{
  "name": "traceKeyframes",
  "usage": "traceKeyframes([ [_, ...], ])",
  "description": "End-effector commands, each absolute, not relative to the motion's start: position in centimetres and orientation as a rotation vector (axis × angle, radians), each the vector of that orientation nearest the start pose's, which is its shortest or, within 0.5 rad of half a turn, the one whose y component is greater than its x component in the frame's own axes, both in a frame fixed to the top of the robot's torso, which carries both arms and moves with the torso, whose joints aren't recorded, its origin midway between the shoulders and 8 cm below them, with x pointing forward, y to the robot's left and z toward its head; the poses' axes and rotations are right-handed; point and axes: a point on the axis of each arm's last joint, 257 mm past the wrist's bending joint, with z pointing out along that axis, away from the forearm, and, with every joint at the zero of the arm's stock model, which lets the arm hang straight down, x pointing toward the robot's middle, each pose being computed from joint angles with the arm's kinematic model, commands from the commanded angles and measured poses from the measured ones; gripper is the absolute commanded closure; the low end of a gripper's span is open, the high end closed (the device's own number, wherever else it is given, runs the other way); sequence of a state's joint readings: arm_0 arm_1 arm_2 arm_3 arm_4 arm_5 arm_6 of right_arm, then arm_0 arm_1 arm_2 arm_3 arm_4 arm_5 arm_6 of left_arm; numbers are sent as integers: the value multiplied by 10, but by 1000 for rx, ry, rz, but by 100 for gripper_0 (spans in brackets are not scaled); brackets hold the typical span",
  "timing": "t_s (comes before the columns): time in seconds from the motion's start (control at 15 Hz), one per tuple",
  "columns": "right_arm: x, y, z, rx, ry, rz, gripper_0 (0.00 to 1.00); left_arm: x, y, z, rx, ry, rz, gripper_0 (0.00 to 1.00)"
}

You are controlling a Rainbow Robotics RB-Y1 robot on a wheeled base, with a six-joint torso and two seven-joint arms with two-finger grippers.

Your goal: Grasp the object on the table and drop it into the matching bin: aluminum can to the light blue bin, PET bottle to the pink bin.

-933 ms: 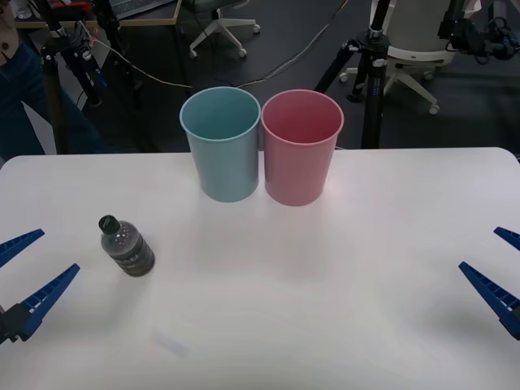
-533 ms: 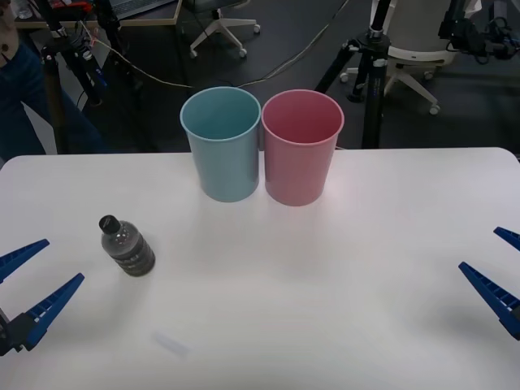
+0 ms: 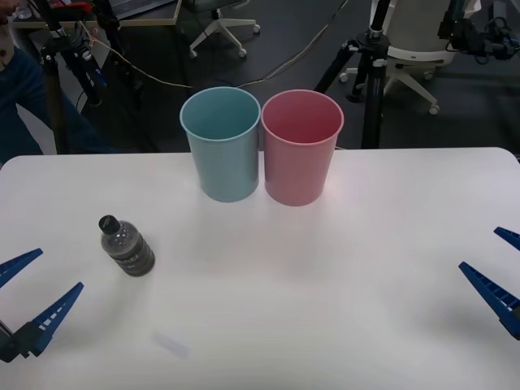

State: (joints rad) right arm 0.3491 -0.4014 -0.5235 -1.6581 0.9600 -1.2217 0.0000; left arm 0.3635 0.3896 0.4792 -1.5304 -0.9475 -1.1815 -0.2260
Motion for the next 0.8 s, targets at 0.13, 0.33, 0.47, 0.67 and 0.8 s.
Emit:
traceKeyframes([
  [0.13, 342, -330, -169, -465, 1441, 567, 0, 357, 334, -243, 516, 1458, -405, 0],
  [0.33, 342, -330, -169, -465, 1441, 567, 0, 363, 326, -255, 520, 1457, -415, 0],
  [0.47, 342, -330, -169, -465, 1441, 567, 0, 372, 328, -259, 516, 1451, -404, 0],
  [0.67, 342, -330, -169, -465, 1441, 567, 0, 381, 325, -261, 515, 1448, -403, 0],
  [0.8, 342, -330, -169, -465, 1441, 567, 0, 387, 319, -268, 512, 1459, -413, 0],
])
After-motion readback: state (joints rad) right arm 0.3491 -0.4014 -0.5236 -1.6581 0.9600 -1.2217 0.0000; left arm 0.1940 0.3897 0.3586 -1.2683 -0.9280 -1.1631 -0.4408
